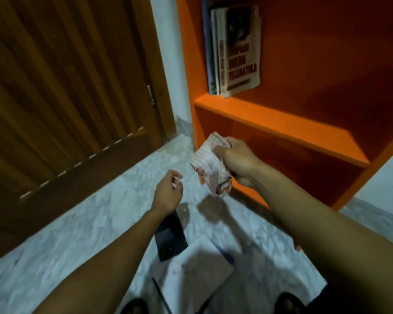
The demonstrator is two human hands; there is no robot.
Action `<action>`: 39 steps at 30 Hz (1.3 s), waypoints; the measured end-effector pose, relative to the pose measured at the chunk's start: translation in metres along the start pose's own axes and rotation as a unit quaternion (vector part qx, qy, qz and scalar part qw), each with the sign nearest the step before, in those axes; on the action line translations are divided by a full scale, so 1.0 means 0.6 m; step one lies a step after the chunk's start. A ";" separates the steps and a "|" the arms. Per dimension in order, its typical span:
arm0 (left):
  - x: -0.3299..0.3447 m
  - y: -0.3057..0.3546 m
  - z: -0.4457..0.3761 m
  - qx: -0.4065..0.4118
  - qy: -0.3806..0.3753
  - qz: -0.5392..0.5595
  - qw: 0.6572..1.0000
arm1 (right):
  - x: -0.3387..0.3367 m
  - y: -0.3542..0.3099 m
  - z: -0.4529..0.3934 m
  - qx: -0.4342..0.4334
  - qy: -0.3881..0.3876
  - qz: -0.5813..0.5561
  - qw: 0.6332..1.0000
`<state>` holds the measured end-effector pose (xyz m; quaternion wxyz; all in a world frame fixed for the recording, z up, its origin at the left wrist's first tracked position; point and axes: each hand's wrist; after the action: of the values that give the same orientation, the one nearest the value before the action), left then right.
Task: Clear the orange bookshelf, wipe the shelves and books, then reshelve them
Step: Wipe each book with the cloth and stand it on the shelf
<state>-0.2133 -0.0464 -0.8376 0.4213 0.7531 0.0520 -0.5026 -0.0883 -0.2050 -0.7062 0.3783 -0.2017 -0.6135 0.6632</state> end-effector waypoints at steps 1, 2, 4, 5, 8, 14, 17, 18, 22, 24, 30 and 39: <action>0.029 -0.032 0.026 -0.027 -0.047 -0.013 0.998 | 0.004 0.013 0.001 0.007 -0.007 0.015 1.000; 0.056 -0.058 0.051 -0.051 -0.098 -0.025 0.994 | 0.008 0.025 0.000 0.014 -0.014 0.033 0.999; 0.119 -0.116 0.098 -0.093 -0.193 -0.050 0.976 | 0.012 0.046 -0.002 0.024 -0.031 0.057 0.998; 0.145 -0.141 0.121 -0.114 -0.229 -0.067 0.964 | 0.014 0.056 -0.003 0.028 -0.039 0.064 0.997; 0.216 -0.214 0.173 -0.153 -0.313 -0.141 0.927 | 0.012 0.081 -0.013 0.042 -0.043 0.066 0.996; 0.282 -0.291 0.198 -0.194 -0.416 -0.199 0.866 | -0.003 0.098 -0.029 0.048 -0.044 0.087 0.994; 0.286 -0.299 0.187 -0.182 -0.418 -0.208 0.865 | -0.004 0.098 -0.031 0.045 -0.051 0.087 0.994; 0.283 -0.297 0.186 -0.178 -0.415 -0.214 0.866 | -0.003 0.098 -0.030 0.046 -0.052 0.082 0.994; 0.254 -0.270 0.179 -0.138 -0.396 -0.205 0.884 | -0.004 0.097 -0.031 0.050 -0.047 0.056 0.996; 0.237 -0.253 0.164 -0.100 -0.413 -0.184 0.886 | -0.004 0.091 -0.027 0.067 -0.037 0.035 0.996; 0.160 -0.169 0.130 0.032 -0.401 -0.172 0.899 | -0.010 0.072 -0.004 0.186 0.025 -0.127 0.974; -0.111 -0.034 0.061 -0.070 -0.223 0.064 0.970 | -0.023 0.035 0.019 0.117 0.109 -0.237 0.958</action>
<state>-0.2821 -0.0353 -0.8011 0.5058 0.5920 -0.0567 -0.6249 -0.0933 -0.2219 -0.7273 0.6099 -0.0763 -0.5169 0.5959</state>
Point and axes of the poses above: each hand's wrist, its own z-axis away from the middle knuckle, its own x-axis out of the palm, y = z × x, and after that the axes turned 14 degrees about -z, right-handed
